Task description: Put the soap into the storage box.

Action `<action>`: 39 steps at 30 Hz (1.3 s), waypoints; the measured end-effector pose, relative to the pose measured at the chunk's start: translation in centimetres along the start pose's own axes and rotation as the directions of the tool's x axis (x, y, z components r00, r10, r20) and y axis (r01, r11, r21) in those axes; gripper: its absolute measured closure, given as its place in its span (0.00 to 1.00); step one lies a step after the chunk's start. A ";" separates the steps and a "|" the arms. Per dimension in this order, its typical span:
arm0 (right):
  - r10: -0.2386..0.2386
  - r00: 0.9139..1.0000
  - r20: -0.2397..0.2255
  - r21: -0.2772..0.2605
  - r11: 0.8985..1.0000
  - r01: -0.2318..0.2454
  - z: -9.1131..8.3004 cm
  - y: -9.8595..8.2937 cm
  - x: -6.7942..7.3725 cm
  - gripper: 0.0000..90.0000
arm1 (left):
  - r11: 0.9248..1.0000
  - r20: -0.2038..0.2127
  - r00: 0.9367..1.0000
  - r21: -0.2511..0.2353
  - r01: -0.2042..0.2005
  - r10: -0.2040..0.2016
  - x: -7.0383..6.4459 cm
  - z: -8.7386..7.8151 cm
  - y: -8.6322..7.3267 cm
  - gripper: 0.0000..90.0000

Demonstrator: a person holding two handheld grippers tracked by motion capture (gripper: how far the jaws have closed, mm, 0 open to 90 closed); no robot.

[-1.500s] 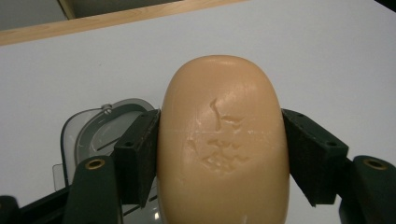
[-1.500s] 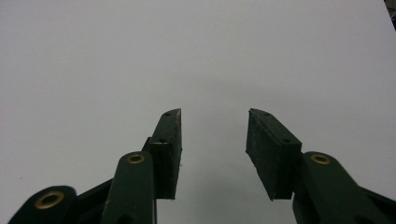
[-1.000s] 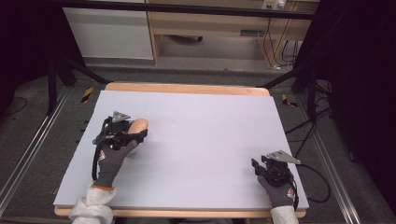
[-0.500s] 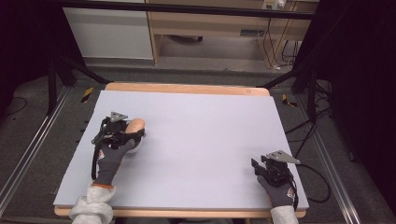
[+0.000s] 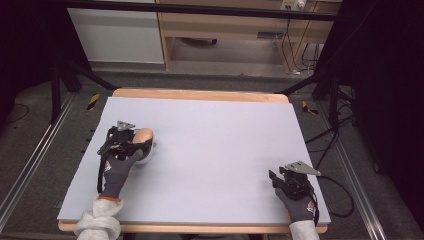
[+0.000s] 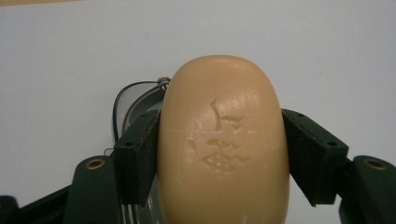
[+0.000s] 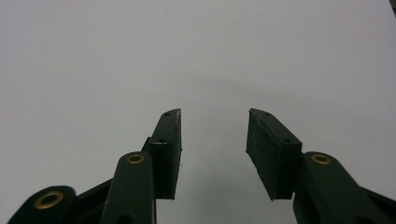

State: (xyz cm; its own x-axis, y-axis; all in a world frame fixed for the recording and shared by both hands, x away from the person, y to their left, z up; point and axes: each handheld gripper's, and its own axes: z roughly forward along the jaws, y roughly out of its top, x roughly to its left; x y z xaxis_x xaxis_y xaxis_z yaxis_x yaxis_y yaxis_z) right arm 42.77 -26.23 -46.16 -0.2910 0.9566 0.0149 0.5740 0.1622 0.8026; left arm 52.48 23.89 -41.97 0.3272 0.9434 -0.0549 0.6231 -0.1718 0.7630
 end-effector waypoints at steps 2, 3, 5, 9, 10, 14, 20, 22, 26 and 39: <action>-0.005 1.000 0.004 -0.001 1.000 0.005 0.1 0.0 0.0 0.61 | 1.000 -0.004 1.000 0.002 0.001 -0.001 0.1 0.1 -0.1 0.36; -0.006 1.000 0.006 0.000 1.000 0.006 0.1 0.0 0.0 0.61 | 1.000 -0.004 1.000 0.003 0.004 -0.004 0.1 0.1 -0.1 0.36; -0.008 1.000 0.005 -0.001 1.000 0.008 0.1 0.0 0.0 0.61 | 1.000 -0.011 1.000 0.006 0.006 -0.006 0.2 0.2 -0.2 0.36; -0.007 1.000 0.005 0.000 1.000 0.007 0.1 0.0 0.0 0.61 | 1.000 -0.013 1.000 0.013 0.008 -0.008 0.2 0.4 -0.3 0.36; -0.008 1.000 0.005 0.000 1.000 0.008 0.1 0.0 0.0 0.61 | 1.000 -0.012 1.000 0.015 0.007 -0.007 0.2 0.4 -0.4 0.36; -0.005 1.000 0.002 0.001 1.000 0.005 0.1 0.0 0.0 0.61 | 1.000 -0.018 1.000 0.020 0.005 -0.005 0.3 0.7 -0.6 0.36; -0.006 1.000 0.003 0.001 1.000 0.006 0.1 0.0 0.0 0.61 | 1.000 -0.030 1.000 0.031 0.000 0.001 0.3 0.8 -0.7 0.35; -0.005 1.000 0.002 0.001 1.000 0.005 0.1 0.0 0.0 0.61 | 0.999 -0.031 1.000 0.032 0.000 0.001 0.3 0.8 -0.7 0.35; -0.005 1.000 0.002 0.002 1.000 0.005 0.1 0.0 0.0 0.60 | 0.999 -0.032 0.999 0.032 0.002 -0.001 0.2 0.9 -0.7 0.35; -0.012 1.000 -0.001 -0.002 1.000 0.012 0.1 0.0 0.0 0.59 | 0.999 -0.036 0.999 0.035 0.010 -0.009 0.1 0.9 -0.7 0.35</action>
State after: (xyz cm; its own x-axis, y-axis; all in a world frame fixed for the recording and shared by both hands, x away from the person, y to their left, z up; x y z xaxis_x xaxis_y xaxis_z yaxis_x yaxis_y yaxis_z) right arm 42.80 -26.21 -46.22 -0.2982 0.9545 0.0060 0.5689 0.1727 0.8041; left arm 52.72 23.84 -43.07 0.2954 0.9546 -0.0383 0.6513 -0.1719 0.7391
